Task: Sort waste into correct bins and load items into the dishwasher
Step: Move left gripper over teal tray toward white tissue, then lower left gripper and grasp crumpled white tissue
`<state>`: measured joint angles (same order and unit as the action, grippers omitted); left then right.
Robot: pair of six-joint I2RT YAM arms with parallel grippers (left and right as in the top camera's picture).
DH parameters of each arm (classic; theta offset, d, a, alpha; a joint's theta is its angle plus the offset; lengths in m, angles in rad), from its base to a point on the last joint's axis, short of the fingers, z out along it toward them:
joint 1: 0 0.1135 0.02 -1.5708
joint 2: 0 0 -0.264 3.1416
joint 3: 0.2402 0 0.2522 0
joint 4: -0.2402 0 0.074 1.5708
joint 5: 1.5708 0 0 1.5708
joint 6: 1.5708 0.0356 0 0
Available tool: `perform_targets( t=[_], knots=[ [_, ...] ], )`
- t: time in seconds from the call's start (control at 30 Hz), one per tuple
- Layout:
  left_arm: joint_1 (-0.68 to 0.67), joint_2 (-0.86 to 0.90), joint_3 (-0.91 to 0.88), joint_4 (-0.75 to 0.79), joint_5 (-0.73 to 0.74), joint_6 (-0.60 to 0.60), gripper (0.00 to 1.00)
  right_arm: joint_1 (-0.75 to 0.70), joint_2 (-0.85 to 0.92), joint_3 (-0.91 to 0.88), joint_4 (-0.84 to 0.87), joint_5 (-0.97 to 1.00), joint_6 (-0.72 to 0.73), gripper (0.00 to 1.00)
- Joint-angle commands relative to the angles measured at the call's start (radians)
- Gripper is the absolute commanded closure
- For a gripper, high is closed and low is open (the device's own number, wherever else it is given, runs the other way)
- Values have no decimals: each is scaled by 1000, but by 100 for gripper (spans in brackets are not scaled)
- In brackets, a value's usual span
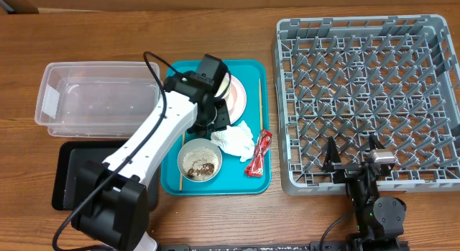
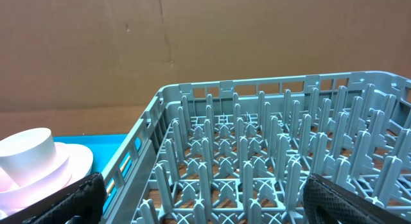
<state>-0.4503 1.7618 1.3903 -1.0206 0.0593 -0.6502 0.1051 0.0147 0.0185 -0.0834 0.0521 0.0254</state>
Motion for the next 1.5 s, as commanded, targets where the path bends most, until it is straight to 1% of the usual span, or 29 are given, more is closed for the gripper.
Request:
perform_targets(
  t=[0.0,0.13,0.27,0.4,0.5,0.6,0.87,1.47],
  knots=[
    [-9,-4,19,8,-137,-8,71,-2,-11,-11,4,-1,-2,0],
    [-8,-4,19,8,-138,-8,64,-2,-11,-11,3,-1,-2,0],
    [-11,-3,19,3,-134,-9,63,-2,-11,-11,4,-1,-2,0],
    [-17,0,18,-1,-111,-8,57,-2,-11,-11,3,-1,-2,0],
    [-18,0,3,1,-115,-8,57,-2,-11,-11,3,-1,-2,0],
    [-18,0,-18,6,-114,-9,54,-2,-11,-11,3,-1,-2,0],
    [-18,0,-71,23,-111,-27,53,-2,-11,-11,3,-1,-2,0],
    [-35,0,-180,169,-92,-26,52,-2,-11,-11,3,-1,-2,0]
  ],
)
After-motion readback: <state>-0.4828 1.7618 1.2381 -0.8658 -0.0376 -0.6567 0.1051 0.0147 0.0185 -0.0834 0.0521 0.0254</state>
